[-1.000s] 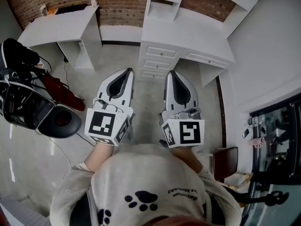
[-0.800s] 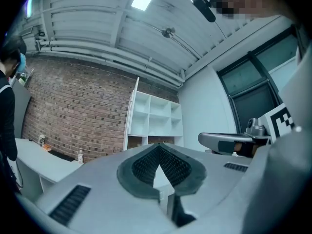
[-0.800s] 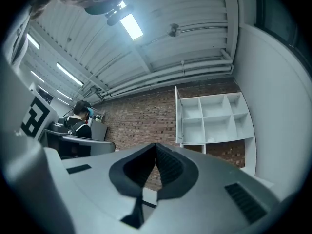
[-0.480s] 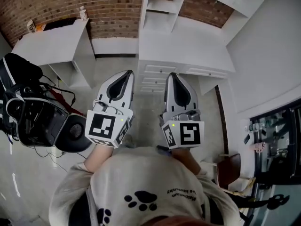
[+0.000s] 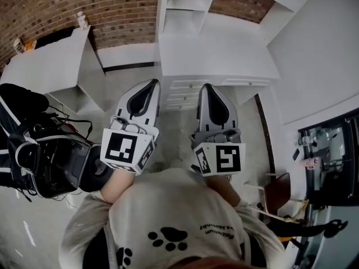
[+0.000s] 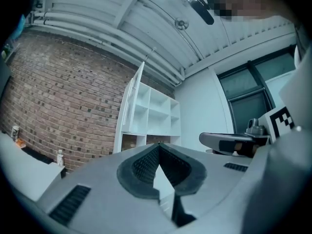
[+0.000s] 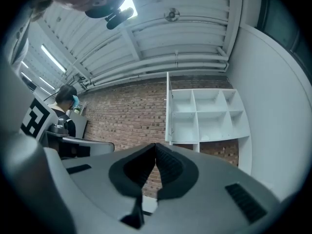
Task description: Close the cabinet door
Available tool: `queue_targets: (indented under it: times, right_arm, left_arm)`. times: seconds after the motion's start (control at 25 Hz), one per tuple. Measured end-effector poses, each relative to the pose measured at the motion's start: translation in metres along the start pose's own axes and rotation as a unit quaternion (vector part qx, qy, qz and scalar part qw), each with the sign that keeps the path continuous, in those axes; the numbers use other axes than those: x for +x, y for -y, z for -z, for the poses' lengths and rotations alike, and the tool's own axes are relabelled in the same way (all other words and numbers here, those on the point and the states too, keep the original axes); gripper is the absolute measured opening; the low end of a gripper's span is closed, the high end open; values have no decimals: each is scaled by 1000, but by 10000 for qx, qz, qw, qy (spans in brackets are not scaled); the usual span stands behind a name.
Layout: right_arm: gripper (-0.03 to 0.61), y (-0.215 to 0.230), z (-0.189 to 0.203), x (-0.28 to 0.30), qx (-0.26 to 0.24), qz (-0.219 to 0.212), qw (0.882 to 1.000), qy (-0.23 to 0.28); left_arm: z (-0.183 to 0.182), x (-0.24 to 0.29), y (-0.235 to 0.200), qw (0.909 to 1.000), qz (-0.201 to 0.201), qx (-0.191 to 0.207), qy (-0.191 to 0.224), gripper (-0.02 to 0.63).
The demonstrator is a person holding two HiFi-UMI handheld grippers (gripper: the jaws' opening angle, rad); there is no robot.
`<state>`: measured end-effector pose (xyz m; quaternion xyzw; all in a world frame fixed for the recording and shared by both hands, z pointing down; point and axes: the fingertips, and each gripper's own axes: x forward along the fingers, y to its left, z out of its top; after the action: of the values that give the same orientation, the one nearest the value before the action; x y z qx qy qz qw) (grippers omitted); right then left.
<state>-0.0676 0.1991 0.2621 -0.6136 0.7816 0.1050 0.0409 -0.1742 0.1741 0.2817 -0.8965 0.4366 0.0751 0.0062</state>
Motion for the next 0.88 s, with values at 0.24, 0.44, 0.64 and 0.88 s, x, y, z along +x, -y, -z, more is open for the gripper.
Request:
queue_targets:
  times: [0.24, 0.44, 0.64, 0.88]
  right_arm:
    - [11, 1, 5, 28, 8, -115, 9999, -20]
    - [11, 17, 8, 55, 43, -219, 9997, 121]
    - [10, 35, 17, 94, 57, -453, 9987, 240]
    - [11, 64, 23, 152, 108, -807, 9964, 239]
  left_arm:
    - [4, 21, -16, 10000, -7, -57, -51, 8]
    - [5, 47, -24, 10000, -76, -13, 22, 8]
    - [5, 81, -41, 9995, -260, 29, 147, 8]
    - [2, 137, -60, 9985, -518, 61, 140, 8]
